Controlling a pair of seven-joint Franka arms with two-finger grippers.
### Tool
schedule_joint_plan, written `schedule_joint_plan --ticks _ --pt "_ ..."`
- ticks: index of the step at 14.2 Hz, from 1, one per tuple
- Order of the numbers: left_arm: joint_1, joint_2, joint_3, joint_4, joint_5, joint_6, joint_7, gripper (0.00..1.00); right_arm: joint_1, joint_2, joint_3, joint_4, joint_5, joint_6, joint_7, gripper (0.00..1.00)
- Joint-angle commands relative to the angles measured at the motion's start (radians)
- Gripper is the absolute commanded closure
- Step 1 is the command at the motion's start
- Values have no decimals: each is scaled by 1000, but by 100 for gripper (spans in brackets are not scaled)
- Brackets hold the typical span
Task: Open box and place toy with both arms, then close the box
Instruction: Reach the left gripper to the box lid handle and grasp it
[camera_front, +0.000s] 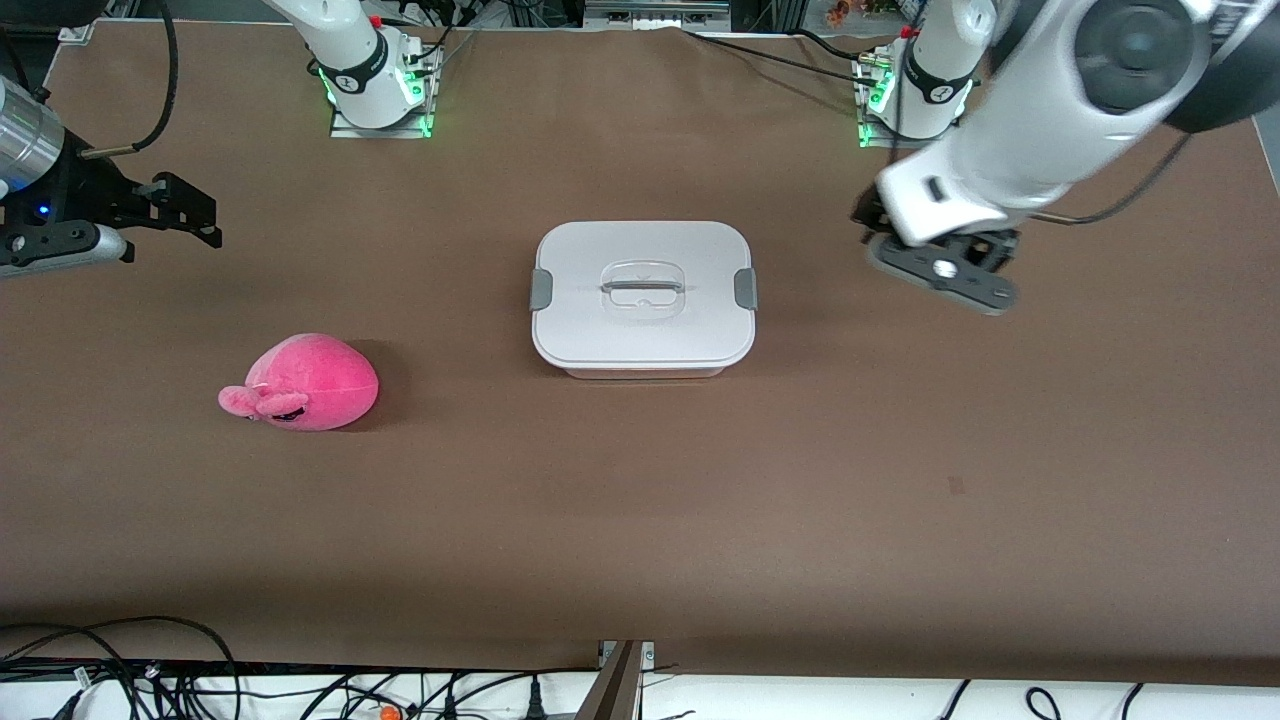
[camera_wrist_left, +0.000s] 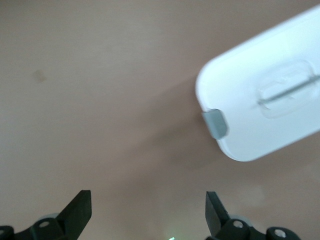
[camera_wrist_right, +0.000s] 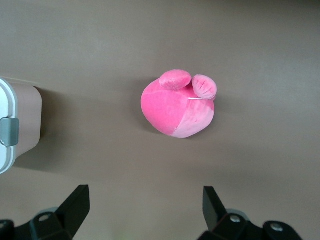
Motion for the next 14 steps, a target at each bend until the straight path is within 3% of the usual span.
schedule_joint_plan --ticks 1,6,10,14 --pt "-134 60 12 26 -8 19 58 0 -6 -4 1 -7 -25 5 -3 0" --pt "-321 151 13 26 1 121 92 0 -9 9 1 -27 -26 35 -2 0" --pt "-347 249 15 20 10 333 362 0 -7 11 0 -38 -35 48 -2 0" --pt "-350 311 13 18 55 428 598 0 4 14 1 -39 -35 55 3 0"
